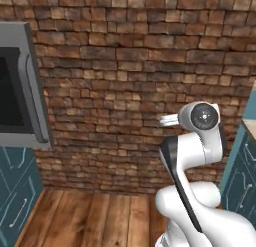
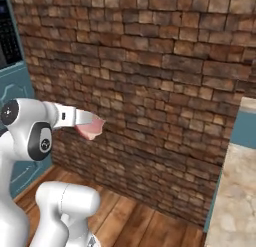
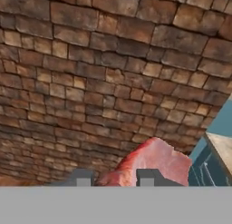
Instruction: Transport the steak from the fridge to the microwave and turn on the microwave.
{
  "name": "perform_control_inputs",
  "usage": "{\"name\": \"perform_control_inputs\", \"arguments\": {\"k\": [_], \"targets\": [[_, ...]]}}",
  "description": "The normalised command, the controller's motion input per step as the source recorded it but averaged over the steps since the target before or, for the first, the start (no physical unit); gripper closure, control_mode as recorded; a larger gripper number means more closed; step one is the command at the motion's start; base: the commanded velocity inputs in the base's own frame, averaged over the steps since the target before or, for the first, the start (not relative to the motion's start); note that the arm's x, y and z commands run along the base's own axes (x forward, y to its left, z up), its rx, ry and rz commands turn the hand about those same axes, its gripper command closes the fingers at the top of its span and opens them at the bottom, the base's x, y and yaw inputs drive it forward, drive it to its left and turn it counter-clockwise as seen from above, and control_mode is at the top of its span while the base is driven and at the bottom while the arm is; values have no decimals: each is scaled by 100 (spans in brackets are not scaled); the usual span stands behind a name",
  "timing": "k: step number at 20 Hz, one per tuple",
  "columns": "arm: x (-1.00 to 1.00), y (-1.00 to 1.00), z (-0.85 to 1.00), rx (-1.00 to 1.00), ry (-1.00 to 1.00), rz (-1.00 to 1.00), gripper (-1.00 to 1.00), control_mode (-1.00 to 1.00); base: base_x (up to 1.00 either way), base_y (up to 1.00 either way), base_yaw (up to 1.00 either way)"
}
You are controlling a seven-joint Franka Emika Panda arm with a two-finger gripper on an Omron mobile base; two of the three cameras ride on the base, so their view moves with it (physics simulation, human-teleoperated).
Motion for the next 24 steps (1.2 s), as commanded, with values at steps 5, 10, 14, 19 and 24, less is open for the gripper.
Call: {"name": "perform_control_inputs", "arguments": {"k": [5,10,14,19,24], "targets": [[0,0,0,0,0,0,100,100,70,-6,21],[0,0,0,0,0,0,100,100,45,0,39],[0,0,0,0,0,0,100,100,46,-3,46],[0,0,0,0,0,0,100,100,54,-11,53],[0,0,0,0,0,0,100,100,56,-14,57]]}}
